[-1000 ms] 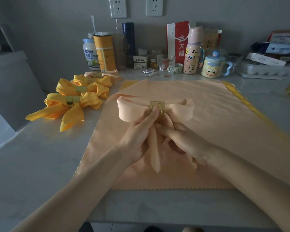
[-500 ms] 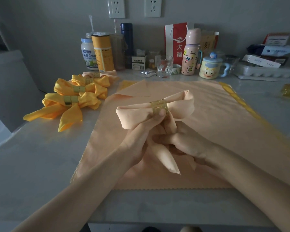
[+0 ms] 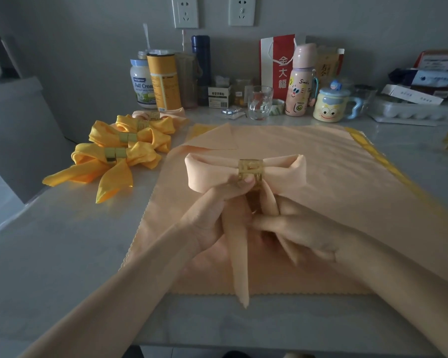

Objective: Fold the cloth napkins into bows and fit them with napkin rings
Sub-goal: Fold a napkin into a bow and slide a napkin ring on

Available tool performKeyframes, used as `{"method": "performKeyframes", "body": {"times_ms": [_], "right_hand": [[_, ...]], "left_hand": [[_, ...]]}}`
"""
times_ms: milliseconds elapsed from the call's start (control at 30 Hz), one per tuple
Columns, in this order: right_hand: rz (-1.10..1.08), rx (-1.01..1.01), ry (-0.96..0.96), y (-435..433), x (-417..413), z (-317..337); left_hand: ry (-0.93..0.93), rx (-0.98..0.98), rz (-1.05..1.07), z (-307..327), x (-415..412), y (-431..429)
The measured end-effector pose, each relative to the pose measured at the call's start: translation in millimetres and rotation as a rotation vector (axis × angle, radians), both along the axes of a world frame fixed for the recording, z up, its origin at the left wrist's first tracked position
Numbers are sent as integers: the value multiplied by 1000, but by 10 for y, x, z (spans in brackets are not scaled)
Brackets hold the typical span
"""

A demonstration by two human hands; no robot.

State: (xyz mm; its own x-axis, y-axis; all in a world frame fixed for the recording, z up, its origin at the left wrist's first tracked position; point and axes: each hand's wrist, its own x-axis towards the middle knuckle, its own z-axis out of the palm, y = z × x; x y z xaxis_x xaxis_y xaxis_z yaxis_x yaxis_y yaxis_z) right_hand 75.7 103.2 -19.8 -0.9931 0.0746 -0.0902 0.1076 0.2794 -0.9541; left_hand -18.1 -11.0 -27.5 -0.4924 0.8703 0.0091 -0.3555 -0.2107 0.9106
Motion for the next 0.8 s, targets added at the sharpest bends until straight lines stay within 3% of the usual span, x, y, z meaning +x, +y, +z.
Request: {"method": "performKeyframes", "body": {"times_ms": [67, 200, 300, 433, 600, 800], "right_hand": [[-5, -77, 55, 75, -11, 29], [-244, -372, 37, 165, -55, -4], [-239, -492, 36, 153, -69, -38], [-289, -410, 43, 133, -64, -42], [-286, -273, 57, 205, -96, -45], [-290, -251, 30, 207, -109, 13]], "left_hand": [[-16, 24, 50, -24, -20, 0], [-93, 96, 15, -34, -27, 16], [-98, 47, -29, -43, -28, -1], [70, -96, 198, -51, -15, 1], [15, -145, 334, -67, 23, 17], [-37, -108, 445, -54, 20, 8]]}}
